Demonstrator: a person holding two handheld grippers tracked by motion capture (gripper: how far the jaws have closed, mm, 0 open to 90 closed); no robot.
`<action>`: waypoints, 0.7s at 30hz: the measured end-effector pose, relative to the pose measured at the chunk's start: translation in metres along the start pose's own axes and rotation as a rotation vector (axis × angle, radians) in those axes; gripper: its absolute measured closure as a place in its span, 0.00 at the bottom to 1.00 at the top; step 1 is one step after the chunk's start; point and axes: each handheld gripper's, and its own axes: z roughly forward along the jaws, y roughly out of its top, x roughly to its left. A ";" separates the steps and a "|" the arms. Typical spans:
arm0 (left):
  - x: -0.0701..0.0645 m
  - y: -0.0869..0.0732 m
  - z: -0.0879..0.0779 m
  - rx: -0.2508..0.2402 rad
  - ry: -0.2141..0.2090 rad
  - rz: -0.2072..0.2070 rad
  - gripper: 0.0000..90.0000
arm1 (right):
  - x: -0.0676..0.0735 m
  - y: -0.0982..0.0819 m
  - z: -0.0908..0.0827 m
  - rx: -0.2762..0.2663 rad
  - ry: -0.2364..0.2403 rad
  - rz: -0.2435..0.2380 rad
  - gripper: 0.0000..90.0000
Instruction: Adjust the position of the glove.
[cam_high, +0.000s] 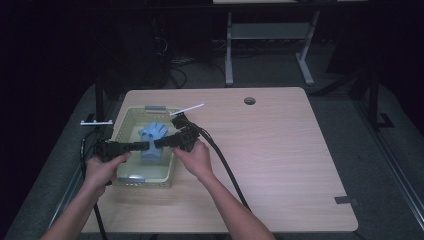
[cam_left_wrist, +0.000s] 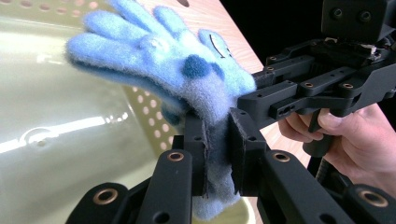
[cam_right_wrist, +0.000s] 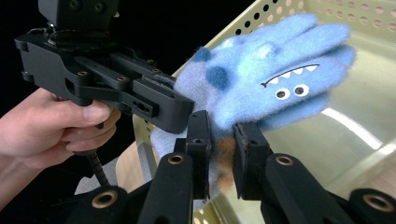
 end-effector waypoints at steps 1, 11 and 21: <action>0.001 0.000 0.000 -0.002 0.005 -0.003 0.87 | 0.001 0.001 0.002 0.003 0.001 0.013 0.87; 0.011 -0.001 0.000 0.035 0.070 -0.019 0.88 | -0.005 0.002 0.021 0.038 -0.016 0.040 0.87; 0.021 -0.002 0.004 0.070 0.119 -0.025 0.88 | -0.010 0.002 0.028 0.075 -0.060 0.033 0.86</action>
